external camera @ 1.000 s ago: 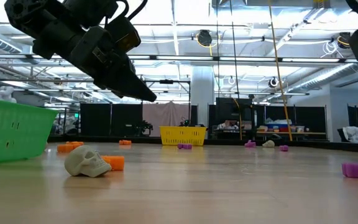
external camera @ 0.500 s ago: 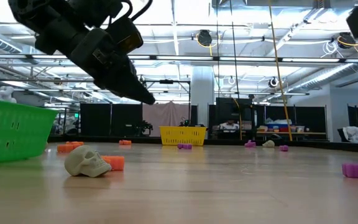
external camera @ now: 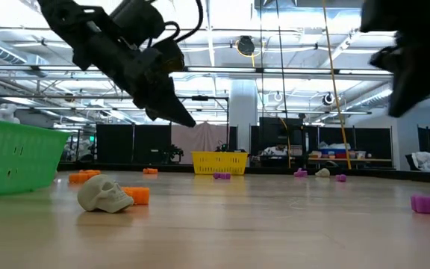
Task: Sort Halloween decoration
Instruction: Put the purple skeleton toy into the green bin
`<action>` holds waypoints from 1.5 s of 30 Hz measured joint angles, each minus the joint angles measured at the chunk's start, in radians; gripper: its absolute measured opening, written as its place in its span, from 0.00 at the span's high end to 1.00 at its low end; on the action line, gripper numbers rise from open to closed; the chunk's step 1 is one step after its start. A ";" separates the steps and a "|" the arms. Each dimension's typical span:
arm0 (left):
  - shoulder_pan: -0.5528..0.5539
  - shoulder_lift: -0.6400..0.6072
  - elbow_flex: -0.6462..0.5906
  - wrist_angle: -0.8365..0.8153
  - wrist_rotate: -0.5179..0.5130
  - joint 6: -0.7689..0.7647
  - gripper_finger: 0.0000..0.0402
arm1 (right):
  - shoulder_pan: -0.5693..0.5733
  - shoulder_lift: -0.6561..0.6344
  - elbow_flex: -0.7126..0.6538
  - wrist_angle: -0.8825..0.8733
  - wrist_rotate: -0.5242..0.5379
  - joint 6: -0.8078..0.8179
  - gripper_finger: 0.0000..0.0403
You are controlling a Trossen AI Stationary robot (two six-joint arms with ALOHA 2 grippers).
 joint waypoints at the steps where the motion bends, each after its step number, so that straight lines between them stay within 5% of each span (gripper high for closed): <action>1: 0.017 0.000 0.000 0.003 0.020 0.001 1.00 | -0.021 -0.020 -0.026 0.055 0.012 -0.044 0.99; 7: 0.077 0.034 0.000 0.032 0.074 0.030 0.98 | -0.158 -0.139 -0.194 0.376 0.079 -0.292 1.00; 12: 0.104 0.139 0.011 0.151 0.073 0.038 0.87 | -0.260 -0.195 -0.283 0.559 0.078 -0.433 1.00; 20: 0.150 0.319 0.165 0.150 -0.019 0.139 0.66 | -0.375 -0.217 -0.288 0.591 0.072 -0.561 1.00; 27: 0.196 0.423 0.270 0.045 -0.020 0.164 0.59 | -0.455 -0.227 -0.288 0.610 0.055 -0.648 1.00; 36: 0.216 0.513 0.315 0.053 -0.018 0.155 0.62 | -0.542 -0.226 -0.288 0.638 0.012 -0.713 1.00; 45: 0.214 0.517 0.316 0.021 -0.014 0.159 0.92 | -0.593 -0.226 -0.288 0.699 -0.031 -0.742 1.00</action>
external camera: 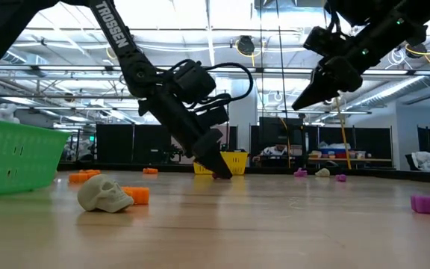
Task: Sort Halloween decoration
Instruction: Put the purple skeleton toy into the green bin
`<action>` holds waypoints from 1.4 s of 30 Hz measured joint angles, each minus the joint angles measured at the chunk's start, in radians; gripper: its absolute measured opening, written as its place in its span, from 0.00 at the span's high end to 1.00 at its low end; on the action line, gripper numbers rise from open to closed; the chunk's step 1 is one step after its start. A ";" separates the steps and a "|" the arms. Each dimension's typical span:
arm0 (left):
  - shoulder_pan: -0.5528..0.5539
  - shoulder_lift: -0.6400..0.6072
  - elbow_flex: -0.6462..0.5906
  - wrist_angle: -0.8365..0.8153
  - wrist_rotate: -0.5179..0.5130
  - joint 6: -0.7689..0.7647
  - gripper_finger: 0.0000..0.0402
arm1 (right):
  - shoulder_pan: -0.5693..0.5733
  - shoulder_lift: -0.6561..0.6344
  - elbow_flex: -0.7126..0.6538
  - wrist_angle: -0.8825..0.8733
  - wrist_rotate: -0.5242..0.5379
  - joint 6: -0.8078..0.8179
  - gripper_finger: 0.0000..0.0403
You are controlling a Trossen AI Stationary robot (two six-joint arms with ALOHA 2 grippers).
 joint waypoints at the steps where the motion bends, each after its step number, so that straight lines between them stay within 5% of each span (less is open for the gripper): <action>1: 0.000 0.000 0.000 -0.004 0.001 0.001 0.95 | -0.003 0.000 0.000 0.007 -0.016 -0.001 1.00; 10: -0.039 -0.076 -0.008 -0.111 -0.007 -0.004 0.96 | -0.006 0.000 0.000 0.052 -0.032 -0.004 1.00; 19: -0.255 -0.317 -0.007 -0.405 -0.009 -0.058 0.96 | -0.006 0.000 0.000 0.051 -0.032 -0.002 1.00; 30: -0.643 -0.549 -0.006 -0.745 -0.008 -0.445 0.98 | -0.006 0.000 0.000 0.044 -0.032 0.020 1.00; 42: -0.932 -0.566 -0.071 -0.864 -0.134 -0.866 1.00 | -0.006 0.001 0.000 0.044 -0.033 0.044 1.00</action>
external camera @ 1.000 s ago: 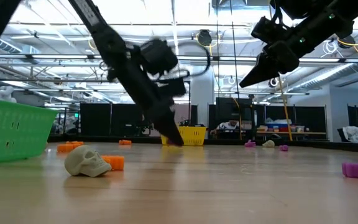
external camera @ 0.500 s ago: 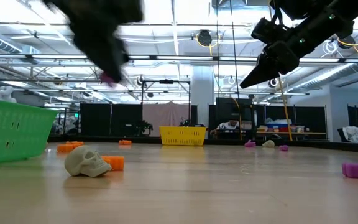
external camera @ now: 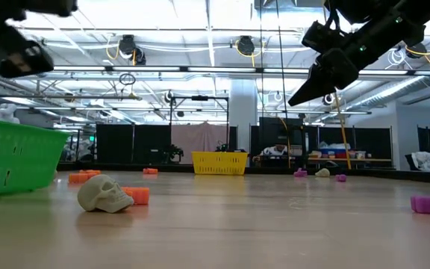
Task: Sort Halloween decoration
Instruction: Put the purple skeleton toy into the green bin, then put the orange skeleton toy into the blue bin
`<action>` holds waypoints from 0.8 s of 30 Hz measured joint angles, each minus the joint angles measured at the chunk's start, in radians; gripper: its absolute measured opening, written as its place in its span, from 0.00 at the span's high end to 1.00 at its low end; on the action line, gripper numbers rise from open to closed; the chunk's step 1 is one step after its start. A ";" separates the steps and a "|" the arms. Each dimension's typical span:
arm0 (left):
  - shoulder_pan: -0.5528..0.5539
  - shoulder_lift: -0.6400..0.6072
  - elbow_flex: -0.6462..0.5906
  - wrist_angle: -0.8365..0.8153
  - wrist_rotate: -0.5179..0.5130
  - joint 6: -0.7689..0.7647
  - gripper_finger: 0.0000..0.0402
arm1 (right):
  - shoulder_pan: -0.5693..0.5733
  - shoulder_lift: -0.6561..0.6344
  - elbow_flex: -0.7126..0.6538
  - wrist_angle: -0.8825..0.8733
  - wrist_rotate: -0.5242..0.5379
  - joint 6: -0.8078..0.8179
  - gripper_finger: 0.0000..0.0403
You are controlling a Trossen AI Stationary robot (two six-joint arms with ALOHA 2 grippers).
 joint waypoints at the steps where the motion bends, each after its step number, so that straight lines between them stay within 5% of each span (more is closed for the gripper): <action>1: -0.007 0.000 -0.007 -0.002 -0.005 -0.010 1.00 | 0.000 0.000 0.000 0.000 0.000 0.002 1.00; 10: 0.059 -0.036 0.043 -0.112 -0.093 0.103 1.00 | 0.000 0.000 0.000 0.000 0.000 0.022 1.00; 19: 0.305 -0.092 0.055 -0.173 -0.069 0.358 1.00 | 0.001 0.000 0.000 0.000 0.000 0.038 1.00; 24: 0.447 -0.086 0.052 -0.245 -0.051 0.458 0.90 | 0.001 0.000 0.000 0.000 0.000 0.038 1.00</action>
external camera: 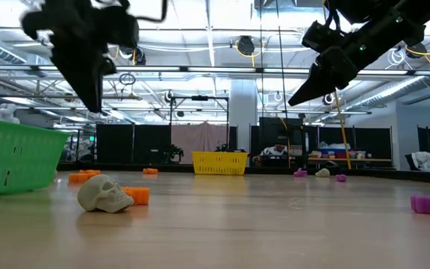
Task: Sort Halloween decoration
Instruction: Put the orange skeleton toy into the blue bin
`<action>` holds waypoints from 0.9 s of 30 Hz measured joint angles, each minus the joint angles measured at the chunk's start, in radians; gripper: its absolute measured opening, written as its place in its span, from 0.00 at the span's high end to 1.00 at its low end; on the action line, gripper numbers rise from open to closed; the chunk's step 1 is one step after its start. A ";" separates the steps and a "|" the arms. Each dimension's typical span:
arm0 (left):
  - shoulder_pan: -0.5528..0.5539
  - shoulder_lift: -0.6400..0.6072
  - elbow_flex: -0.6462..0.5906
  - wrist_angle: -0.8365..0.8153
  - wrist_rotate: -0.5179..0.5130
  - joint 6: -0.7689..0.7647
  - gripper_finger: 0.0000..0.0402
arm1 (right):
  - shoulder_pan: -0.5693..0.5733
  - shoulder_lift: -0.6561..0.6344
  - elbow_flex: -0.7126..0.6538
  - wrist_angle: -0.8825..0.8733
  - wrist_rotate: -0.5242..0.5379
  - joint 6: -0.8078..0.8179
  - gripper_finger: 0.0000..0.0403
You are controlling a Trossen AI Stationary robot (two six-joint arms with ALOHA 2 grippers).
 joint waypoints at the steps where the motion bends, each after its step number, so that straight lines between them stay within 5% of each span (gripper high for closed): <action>1: 0.027 0.000 -0.002 -0.004 0.000 0.017 0.87 | 0.000 0.000 0.000 0.000 0.000 0.000 1.00; 10: 0.268 0.000 -0.087 -0.011 0.001 0.154 0.64 | 0.000 0.000 0.000 0.000 0.000 0.000 1.00; 27: 0.552 0.000 -0.301 0.186 0.133 0.258 0.62 | 0.000 0.000 0.000 0.000 0.000 0.000 1.00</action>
